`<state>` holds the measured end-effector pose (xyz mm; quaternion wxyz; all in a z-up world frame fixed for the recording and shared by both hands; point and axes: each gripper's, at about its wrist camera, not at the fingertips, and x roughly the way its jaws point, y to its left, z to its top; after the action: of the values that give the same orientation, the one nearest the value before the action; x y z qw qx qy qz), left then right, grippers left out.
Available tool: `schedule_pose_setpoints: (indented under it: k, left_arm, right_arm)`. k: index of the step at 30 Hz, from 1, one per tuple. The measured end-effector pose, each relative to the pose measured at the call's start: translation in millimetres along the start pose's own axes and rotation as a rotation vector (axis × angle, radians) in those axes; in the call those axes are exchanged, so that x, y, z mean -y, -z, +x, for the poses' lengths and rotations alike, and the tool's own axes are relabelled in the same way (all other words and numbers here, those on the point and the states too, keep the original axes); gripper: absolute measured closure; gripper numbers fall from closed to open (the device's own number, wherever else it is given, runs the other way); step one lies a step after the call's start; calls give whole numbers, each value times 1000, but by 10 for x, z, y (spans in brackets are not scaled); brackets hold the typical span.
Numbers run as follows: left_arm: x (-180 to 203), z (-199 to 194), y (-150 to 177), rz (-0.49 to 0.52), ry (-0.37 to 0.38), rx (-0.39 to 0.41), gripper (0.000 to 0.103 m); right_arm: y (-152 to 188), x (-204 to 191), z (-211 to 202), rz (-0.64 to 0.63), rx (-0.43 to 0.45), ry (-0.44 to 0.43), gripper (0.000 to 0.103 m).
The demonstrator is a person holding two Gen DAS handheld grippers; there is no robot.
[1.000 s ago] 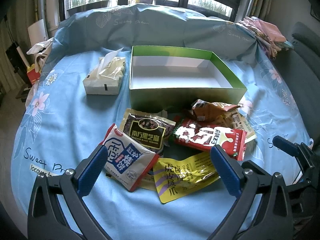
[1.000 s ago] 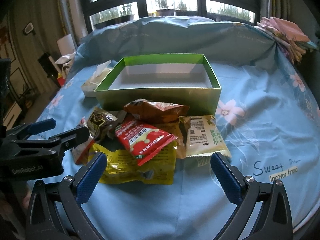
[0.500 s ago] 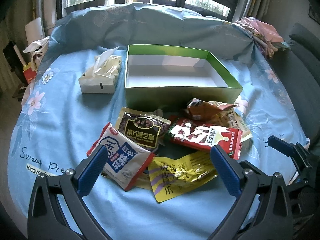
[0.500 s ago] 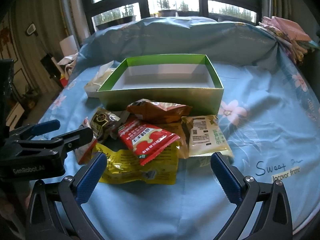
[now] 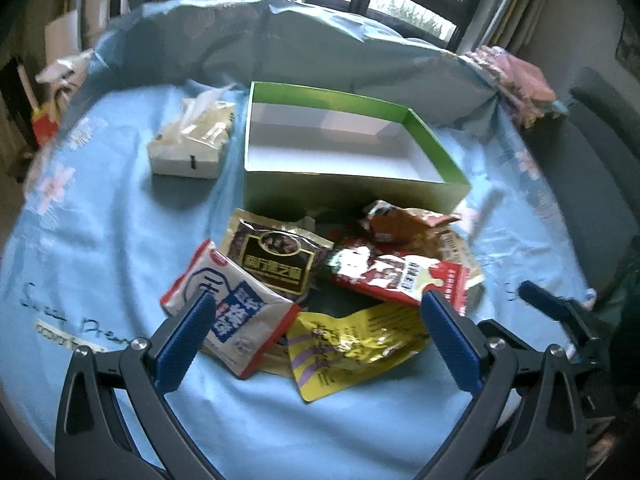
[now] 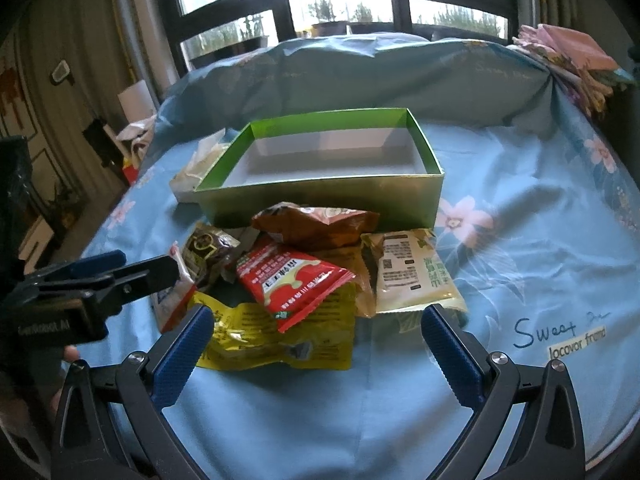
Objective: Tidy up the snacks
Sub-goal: 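Reach the right tool to the orange panda snack bag and close on it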
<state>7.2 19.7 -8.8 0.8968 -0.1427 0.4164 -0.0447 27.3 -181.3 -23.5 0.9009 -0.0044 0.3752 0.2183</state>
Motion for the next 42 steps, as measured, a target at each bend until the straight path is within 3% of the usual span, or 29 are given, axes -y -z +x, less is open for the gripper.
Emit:
schedule_pose_setpoints:
  k: [5, 8, 15, 19, 23, 34, 40, 42]
  left_arm:
    - [-166, -14, -34, -92, 191, -37, 0]
    - [-302, 15, -55, -189, 352, -68, 0]
    - [-261, 126, -61, -285, 523, -130, 0]
    - [-159, 229, -130, -273, 508, -157, 1]
    - [-24, 314, -271, -242, 472, -132, 1]
    - [129, 777, -608, -215, 429, -161, 2]
    - [138, 934, -686, -201, 401, -177, 6]
    - [119, 1005, -675, -218, 404, -194, 16]
  right_arm:
    - [6, 106, -57, 44, 27, -88, 0]
    - [25, 222, -61, 97, 35, -159, 0]
    - [75, 455, 37, 199, 28, -275, 0]
    - [58, 565, 122, 228, 24, -289, 0]
    - [-38, 692, 179, 231, 58, -296, 0]
    - [-325, 657, 468, 62, 79, -264, 11]
    - [-396, 653, 701, 16, 34, -306, 19]
    - [-400, 650, 758, 7, 26, -328, 20]
